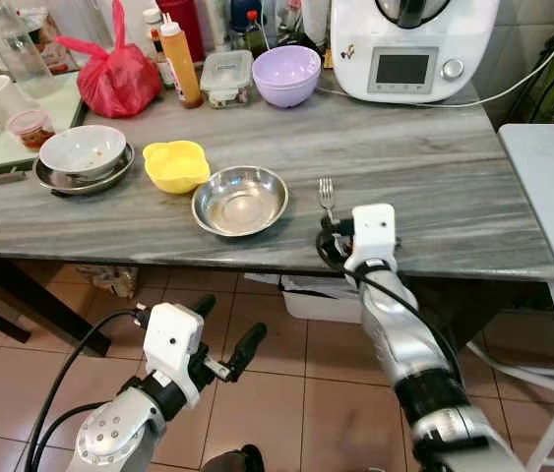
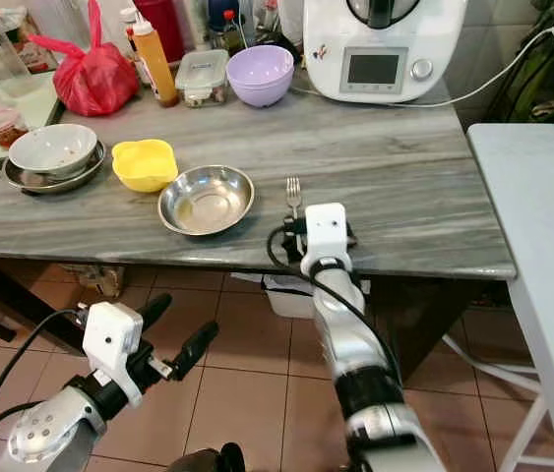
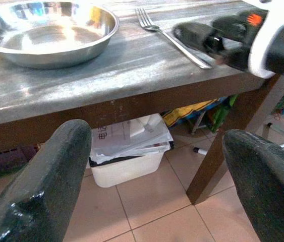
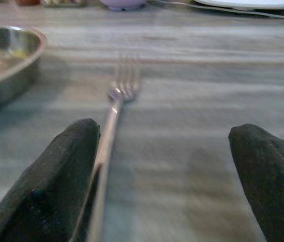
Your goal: Setting the table
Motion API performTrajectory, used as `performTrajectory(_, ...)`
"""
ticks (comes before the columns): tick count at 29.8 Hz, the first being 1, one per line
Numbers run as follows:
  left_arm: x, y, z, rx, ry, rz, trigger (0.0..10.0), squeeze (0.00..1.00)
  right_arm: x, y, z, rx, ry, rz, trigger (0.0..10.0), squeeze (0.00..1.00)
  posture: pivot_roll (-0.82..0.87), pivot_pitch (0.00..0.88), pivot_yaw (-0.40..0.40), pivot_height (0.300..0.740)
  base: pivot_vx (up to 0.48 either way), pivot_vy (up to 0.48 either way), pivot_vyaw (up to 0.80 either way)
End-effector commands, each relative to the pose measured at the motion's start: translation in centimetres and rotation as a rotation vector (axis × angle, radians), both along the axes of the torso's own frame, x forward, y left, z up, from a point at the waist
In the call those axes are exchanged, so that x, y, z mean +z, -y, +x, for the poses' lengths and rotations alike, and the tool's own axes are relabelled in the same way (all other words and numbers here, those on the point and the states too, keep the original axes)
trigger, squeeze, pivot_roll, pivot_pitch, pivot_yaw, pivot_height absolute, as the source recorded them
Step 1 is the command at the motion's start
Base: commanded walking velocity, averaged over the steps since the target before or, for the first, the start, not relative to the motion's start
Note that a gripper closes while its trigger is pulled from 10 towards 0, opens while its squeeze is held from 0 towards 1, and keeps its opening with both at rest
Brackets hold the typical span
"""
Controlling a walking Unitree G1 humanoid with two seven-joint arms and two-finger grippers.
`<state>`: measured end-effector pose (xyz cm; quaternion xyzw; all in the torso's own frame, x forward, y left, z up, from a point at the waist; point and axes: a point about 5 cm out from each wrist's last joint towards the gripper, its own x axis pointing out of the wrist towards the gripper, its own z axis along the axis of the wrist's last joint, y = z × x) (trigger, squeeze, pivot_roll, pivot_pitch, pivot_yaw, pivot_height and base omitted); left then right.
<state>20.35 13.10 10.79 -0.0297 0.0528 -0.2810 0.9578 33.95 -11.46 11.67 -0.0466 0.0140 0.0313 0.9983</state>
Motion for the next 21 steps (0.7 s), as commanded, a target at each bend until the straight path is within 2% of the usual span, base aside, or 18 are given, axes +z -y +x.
performTrajectory(1,0.0,-0.4,-0.1,0.013,0.002,0.014,10.0,0.0,0.6,0.0,-0.4,0.009,0.009,-0.016,10.0,1.0,-0.01,0.144,0.094,0.74,0.0,0.0,0.0)
performTrajectory(10,-0.1,-0.4,-0.1,0.008,-0.001,0.013,10.0,0.0,0.5,1.2,-1.6,-0.037,-0.045,-0.016,10.0,1.0,-0.01,0.153,0.097,0.74,0.0,0.0,0.0)
performTrajectory(21,-0.3,-0.4,-0.4,0.008,-0.012,0.015,10.0,0.0,-0.2,0.9,-2.8,-0.012,-0.158,-0.018,10.0,1.0,-0.01,0.157,0.096,0.74,0.0,0.0,0.0)
